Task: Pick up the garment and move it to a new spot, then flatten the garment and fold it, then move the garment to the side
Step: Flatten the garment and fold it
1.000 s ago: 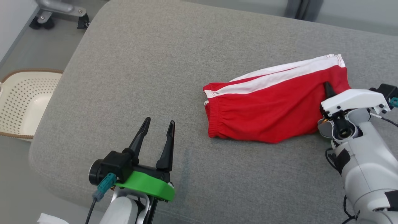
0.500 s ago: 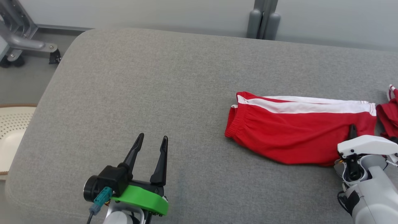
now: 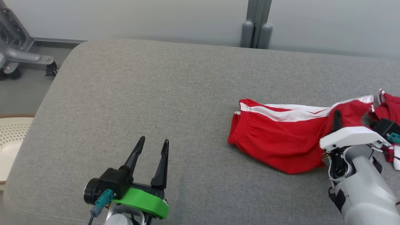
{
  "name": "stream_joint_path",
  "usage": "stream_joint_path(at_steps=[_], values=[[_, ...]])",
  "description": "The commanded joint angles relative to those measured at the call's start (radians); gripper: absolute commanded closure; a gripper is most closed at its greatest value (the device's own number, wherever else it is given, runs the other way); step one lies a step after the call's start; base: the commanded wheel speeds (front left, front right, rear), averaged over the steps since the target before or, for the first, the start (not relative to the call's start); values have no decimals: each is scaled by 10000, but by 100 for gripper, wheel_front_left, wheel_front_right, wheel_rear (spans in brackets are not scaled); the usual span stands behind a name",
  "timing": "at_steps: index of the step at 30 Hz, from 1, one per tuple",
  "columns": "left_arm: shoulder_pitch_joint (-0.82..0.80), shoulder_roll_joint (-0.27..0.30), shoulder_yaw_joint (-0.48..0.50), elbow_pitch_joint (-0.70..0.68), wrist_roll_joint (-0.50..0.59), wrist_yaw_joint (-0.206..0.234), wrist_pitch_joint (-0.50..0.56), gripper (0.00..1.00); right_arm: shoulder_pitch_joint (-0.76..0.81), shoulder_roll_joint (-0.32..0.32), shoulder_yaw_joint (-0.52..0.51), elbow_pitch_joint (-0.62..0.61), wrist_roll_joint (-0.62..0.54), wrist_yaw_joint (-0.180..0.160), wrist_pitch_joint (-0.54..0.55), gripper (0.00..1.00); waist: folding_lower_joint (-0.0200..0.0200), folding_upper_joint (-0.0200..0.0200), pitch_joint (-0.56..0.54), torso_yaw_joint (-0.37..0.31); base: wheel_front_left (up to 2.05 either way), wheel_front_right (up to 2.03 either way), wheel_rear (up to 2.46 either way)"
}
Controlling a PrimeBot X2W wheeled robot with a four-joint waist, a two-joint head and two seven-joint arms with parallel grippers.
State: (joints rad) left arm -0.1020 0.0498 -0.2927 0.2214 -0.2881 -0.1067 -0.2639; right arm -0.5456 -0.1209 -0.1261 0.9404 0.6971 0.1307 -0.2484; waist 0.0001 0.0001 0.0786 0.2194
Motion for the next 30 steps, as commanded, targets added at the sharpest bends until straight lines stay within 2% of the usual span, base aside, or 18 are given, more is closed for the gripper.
stream_joint_path(at_steps=[1, 11, 24, 25, 26, 27, 30], values=[[165, 21, 62, 25, 79, -45, 2, 0, 17, 109, 252, -268, -108, -1, -74, 100, -1, -1, -100, 132, 0, 0, 0], [386, 21, 204, 85, 56, -63, 2, 0, 620, 565, 2253, -1896, 412, -1, 398, 100, -1, -1, -233, 483, 0, 0, 0], [420, 21, 185, 150, 84, -27, 2, 0, 1001, 570, 4012, -2354, 808, -1, 725, 100, -1, -1, -368, 697, 0, 0, 0], [425, 21, 188, 148, 95, -28, 2, 0, 1001, 523, 4148, -2297, 727, -1, 741, 92, -1, -1, -367, 704, 0, 0, 0], [410, 21, 270, 120, 83, 11, 0, 0, 990, 467, 4299, -2242, 606, -1, 731, 11, -1, -1, -367, 716, 0, 0, 0], [390, 23, 345, 98, 23, 23, 2, 0, 959, 448, 4414, -2223, 531, 0, 659, 0, -1, -1, -363, 728, 0, 0, 0], [313, 21, 549, 70, -16, 36, 2, 0, 816, 479, 4789, -2345, 504, -1, 581, 0, -1, -1, -334, 745, 0, 0, 0]])
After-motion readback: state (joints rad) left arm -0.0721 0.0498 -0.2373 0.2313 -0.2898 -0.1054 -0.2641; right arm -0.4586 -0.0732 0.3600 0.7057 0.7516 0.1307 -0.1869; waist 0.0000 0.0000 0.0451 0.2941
